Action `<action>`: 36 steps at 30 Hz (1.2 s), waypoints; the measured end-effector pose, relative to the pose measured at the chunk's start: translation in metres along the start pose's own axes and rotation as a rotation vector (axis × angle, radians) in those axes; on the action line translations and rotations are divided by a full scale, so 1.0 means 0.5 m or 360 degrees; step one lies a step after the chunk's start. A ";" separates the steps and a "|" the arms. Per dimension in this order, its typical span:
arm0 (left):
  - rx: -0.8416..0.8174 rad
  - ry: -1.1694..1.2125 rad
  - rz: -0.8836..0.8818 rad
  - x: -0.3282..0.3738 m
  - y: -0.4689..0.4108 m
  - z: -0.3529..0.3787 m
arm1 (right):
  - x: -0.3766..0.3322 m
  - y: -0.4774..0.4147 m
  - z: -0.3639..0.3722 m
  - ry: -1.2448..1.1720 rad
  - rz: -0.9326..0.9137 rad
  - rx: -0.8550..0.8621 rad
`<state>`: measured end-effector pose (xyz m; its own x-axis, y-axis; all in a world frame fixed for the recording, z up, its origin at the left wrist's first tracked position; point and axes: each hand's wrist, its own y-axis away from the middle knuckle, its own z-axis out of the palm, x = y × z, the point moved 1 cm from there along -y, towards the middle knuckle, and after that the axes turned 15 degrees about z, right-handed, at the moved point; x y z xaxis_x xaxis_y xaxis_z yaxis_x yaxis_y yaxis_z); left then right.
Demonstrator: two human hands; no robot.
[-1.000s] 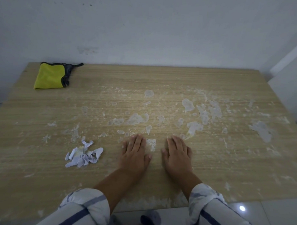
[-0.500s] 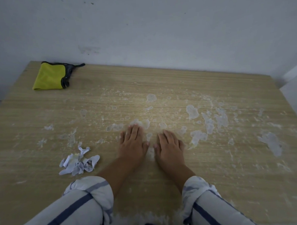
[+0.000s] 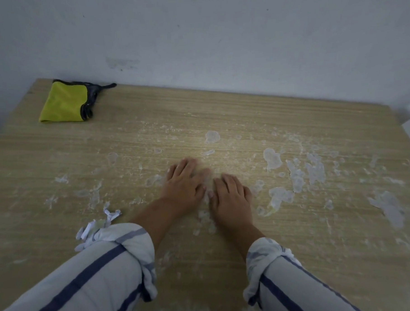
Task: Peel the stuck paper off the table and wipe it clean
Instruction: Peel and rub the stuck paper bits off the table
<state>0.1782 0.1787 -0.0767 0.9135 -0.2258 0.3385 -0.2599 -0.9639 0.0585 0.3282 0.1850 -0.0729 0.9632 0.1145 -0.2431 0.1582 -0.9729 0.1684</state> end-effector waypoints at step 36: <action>0.0667 0.0363 -0.0474 -0.011 -0.021 -0.025 | -0.058 -0.059 0.017 -0.0270 0.0100 0.0299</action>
<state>0.1717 0.1918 -0.0673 0.8255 0.0562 0.5616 0.1882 -0.9655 -0.1800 0.2936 0.2086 -0.0789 0.9171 0.0328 -0.3972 0.0408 -0.9991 0.0117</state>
